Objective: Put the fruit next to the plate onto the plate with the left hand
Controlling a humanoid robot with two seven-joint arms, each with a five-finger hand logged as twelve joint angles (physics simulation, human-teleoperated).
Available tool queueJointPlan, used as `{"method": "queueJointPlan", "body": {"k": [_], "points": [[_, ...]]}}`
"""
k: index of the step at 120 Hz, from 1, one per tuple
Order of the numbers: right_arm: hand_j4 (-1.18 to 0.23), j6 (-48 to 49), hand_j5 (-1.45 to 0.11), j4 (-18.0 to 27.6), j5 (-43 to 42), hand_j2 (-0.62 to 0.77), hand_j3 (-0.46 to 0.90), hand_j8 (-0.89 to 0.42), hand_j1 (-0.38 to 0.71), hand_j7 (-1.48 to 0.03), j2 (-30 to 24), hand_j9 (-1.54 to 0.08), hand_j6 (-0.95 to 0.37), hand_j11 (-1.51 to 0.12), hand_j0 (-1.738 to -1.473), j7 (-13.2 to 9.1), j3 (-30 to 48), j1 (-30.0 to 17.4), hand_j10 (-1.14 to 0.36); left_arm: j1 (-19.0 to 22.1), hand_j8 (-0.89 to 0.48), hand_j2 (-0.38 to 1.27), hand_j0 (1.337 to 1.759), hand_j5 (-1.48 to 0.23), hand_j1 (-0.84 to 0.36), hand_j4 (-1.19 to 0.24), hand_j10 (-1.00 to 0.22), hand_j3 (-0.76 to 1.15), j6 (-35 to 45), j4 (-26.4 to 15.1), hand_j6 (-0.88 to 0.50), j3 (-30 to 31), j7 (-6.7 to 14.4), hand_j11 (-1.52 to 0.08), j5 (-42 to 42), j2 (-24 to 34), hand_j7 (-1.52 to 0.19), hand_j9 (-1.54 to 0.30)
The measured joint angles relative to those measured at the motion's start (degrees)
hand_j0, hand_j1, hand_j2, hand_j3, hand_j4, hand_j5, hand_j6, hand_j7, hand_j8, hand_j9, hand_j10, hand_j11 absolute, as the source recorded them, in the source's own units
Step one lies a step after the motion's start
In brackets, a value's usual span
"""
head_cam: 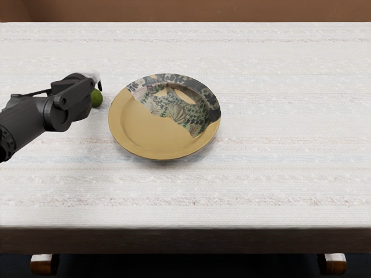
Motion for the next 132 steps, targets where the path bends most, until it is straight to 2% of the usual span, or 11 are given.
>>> {"method": "queueJointPlan", "body": {"k": [29, 51, 59, 95, 128, 132], "points": [[-0.03, 0.00, -0.04, 0.00, 0.00, -0.01, 0.00, -0.03, -0.31, -0.04, 0.00, -0.04, -0.03, -0.04, -1.658, 0.01, 0.00, 0.00, -0.03, 0.30, -0.45, 0.11, 1.658, -0.55, -0.20, -0.50, -0.48, 0.00, 0.06, 0.16, -0.39, 0.07, 0.01, -0.60, -0.13, 0.01, -0.59, -0.61], [-0.03, -0.05, -0.04, 0.00, 0.00, -0.01, 0.00, -0.03, -0.31, -0.04, 0.00, -0.04, -0.03, -0.04, -1.658, 0.00, 0.01, 0.00, -0.03, 0.43, -0.57, 0.11, 1.658, -0.61, -0.24, -0.58, -0.52, 0.00, -0.03, 0.12, -0.47, 0.09, -0.01, -0.65, -0.31, -0.01, -0.64, -0.65], [-0.03, -0.07, -0.04, 0.00, 0.00, -0.01, 0.00, -0.03, -0.31, -0.04, 0.00, -0.04, -0.03, -0.04, -1.658, 0.01, 0.01, 0.00, -0.03, 0.40, -0.61, 0.12, 1.658, -0.63, -0.25, -0.58, -0.52, 0.00, -0.13, 0.09, -0.48, 0.11, 0.00, -0.67, -0.47, -0.01, -0.66, -0.67], [-0.03, -0.09, -0.04, 0.00, 0.00, -0.01, 0.00, -0.03, -0.31, -0.04, 0.00, -0.04, -0.03, -0.04, -1.658, 0.03, 0.00, 0.00, -0.03, 0.34, -0.54, 0.17, 1.654, -0.65, -0.31, -0.60, -0.59, 0.00, -1.68, 0.03, -0.46, 0.01, 0.05, -0.76, -1.17, -0.01, -0.68, -0.76], [-0.03, -0.09, -0.04, 0.00, 0.00, -0.01, 0.00, -0.03, -0.31, -0.04, 0.00, -0.04, -0.03, -0.04, -1.658, 0.01, 0.00, 0.00, -0.03, 0.34, -0.48, 0.12, 1.647, -0.67, -0.32, -0.57, -0.63, 0.00, -2.47, 0.05, -0.41, -0.11, 0.15, -0.82, -1.51, -0.02, -0.74, -0.83], [-0.03, -0.09, -0.04, 0.00, 0.00, -0.01, 0.00, -0.03, -0.31, -0.04, 0.00, -0.04, -0.03, -0.04, -1.658, 0.00, 0.00, 0.00, -0.03, 0.34, -0.47, 0.11, 1.646, -0.69, -0.32, -0.57, -0.63, 0.00, -2.89, 0.07, -0.38, -0.13, 0.16, -0.84, -1.56, -0.01, -0.76, -0.85]]}}
